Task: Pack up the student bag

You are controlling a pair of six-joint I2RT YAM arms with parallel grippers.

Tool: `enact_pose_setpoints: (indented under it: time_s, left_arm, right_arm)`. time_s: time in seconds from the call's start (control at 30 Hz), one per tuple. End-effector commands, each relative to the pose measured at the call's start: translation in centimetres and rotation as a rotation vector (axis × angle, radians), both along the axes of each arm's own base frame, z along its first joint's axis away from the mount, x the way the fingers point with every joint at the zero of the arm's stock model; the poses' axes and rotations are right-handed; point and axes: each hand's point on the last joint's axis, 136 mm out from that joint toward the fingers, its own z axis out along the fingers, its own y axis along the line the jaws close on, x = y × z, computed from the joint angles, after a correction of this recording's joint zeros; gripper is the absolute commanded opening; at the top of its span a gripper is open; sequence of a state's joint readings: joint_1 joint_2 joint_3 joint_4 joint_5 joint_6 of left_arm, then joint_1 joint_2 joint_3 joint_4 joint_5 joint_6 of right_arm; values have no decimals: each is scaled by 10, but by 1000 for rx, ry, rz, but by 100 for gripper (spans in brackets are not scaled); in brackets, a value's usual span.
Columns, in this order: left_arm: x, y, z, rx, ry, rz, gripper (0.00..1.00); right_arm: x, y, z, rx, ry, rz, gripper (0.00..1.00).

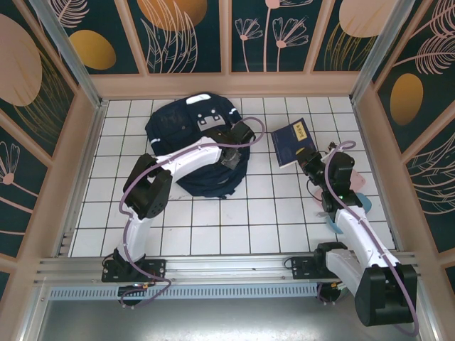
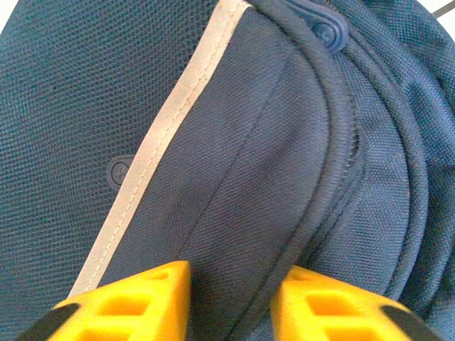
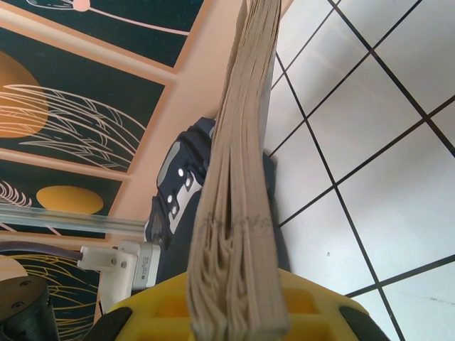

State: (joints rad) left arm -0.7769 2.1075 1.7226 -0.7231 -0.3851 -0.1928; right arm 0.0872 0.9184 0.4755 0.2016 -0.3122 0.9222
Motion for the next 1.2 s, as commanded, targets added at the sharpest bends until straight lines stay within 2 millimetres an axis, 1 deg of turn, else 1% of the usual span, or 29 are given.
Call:
enact_pose_setpoints:
  time_s: [0.0, 0.2, 0.27, 0.37, 0.47, 0.67, 0.73, 0.9, 0.97, 1.07, 1.17]
  left_arm:
    - [17, 23, 34, 53, -112, 65, 26]
    - [22, 22, 80, -49, -242, 72, 13]
    - [23, 25, 95, -73, -293, 76, 10]
    - [24, 29, 112, -96, -346, 87, 8]
    - [24, 33, 124, -108, -384, 98, 7]
    - [26, 33, 141, -143, -438, 95, 7]
    - [29, 32, 147, -158, -466, 102, 8]
    - [34, 32, 166, -196, -550, 110, 6]
    - [34, 33, 175, -209, -580, 110, 6]
    - [34, 35, 186, -218, -611, 110, 6]
    - [34, 34, 188, -216, -615, 101, 6]
  right_arm:
    - [-2, 1, 14, 9, -49, 14, 2]
    - [-5, 4, 9, -5, -31, 38, 2]
    - [-8, 5, 6, -11, -23, 48, 2]
    - [-11, 8, 3, -10, -13, 70, 2]
    - [-15, 15, 0, 5, -7, 114, 2]
    - [-28, 44, -4, 59, 10, 271, 2]
    - [-36, 58, -5, 72, 21, 337, 2]
    - [-55, 97, -11, 80, 57, 475, 3]
    - [-58, 108, -15, 96, 75, 508, 3]
    - [-60, 121, -11, 161, 48, 551, 3]
    - [-54, 131, 0, 198, 11, 574, 3]
